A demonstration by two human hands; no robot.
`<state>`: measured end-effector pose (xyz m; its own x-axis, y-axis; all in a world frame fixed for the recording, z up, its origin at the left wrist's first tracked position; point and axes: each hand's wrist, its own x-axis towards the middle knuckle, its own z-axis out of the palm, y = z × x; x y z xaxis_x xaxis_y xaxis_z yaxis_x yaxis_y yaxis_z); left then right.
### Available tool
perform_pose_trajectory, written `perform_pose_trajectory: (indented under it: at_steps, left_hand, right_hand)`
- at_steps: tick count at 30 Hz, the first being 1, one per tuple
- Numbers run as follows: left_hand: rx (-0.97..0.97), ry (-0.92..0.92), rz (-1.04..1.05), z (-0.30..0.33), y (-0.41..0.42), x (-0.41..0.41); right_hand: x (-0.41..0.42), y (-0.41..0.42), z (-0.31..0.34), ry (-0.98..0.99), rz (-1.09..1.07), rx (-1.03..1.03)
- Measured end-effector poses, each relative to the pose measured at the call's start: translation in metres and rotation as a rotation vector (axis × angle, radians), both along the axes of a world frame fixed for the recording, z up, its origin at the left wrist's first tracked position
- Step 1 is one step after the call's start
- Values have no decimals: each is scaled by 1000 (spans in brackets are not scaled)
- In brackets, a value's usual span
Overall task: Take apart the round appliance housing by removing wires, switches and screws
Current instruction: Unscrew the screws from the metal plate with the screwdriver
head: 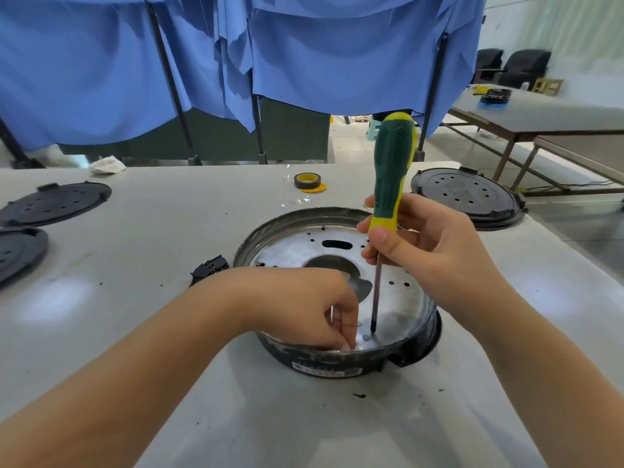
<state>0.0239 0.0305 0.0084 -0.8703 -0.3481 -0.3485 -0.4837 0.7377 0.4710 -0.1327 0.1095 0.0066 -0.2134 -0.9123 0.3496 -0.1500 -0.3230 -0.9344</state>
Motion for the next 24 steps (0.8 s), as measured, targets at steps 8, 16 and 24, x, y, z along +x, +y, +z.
perform_pose_trajectory:
  at_steps: [8,16,24]
  left_hand:
    - [-49,66,27,2,7,2]
    - [11,312,104,31,7,12]
    - [176,756,375,25,-2,60]
  right_hand:
    - [-1,-2,-1,25,-21,6]
    - [-1,-2,-2,16,-29,-2]
    - [-3,-2,2,-123,-50,-19]
